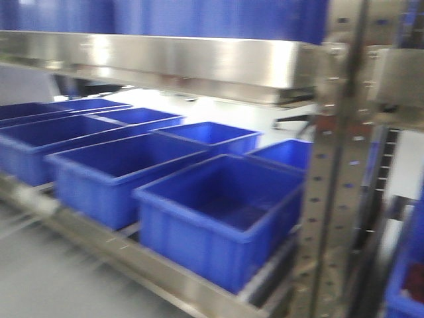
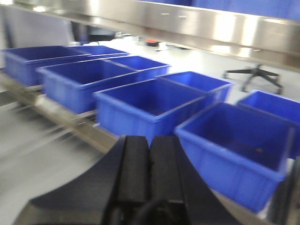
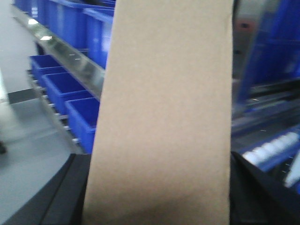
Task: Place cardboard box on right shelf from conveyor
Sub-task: 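Drive alongside the rack and stop facing the steel shelf lane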
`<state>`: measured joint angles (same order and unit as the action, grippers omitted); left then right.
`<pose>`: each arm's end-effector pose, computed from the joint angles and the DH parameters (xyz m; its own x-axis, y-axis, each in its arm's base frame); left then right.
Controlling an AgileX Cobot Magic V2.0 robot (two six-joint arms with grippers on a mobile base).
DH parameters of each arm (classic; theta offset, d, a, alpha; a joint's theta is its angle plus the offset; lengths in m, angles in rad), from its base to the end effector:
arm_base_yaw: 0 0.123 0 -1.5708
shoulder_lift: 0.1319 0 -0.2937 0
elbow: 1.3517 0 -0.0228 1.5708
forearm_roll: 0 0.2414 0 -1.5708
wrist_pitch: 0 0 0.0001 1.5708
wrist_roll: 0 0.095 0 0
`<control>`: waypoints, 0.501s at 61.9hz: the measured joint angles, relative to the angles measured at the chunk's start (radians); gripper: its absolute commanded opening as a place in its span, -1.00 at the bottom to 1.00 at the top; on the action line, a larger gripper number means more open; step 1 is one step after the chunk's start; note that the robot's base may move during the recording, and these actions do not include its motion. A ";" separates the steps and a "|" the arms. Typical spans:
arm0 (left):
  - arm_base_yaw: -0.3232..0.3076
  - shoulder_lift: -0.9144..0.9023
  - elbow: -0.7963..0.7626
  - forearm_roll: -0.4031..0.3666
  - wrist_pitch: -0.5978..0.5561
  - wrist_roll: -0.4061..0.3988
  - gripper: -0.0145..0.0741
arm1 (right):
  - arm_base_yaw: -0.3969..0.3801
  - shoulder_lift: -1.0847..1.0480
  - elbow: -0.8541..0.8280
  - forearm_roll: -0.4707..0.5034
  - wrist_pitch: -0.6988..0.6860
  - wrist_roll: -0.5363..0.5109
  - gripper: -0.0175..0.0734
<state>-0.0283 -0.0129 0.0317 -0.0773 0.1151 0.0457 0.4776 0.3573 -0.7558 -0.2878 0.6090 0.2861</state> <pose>0.0425 -0.0021 0.1926 -0.0475 -0.0298 -0.9984 0.0357 0.9989 -0.0315 0.0398 0.0032 0.3841 -0.1067 -0.0020 -0.9943 -0.3054 0.9517 0.0308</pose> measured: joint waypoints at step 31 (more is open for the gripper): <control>0.000 0.000 0.000 0.000 0.000 0.000 -0.94 | 0.000 0.000 0.000 0.000 0.000 0.000 -0.06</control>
<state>-0.0283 -0.0129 0.0317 -0.0773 0.1151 0.0457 0.4776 0.3573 -0.7558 -0.2878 0.6090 0.2861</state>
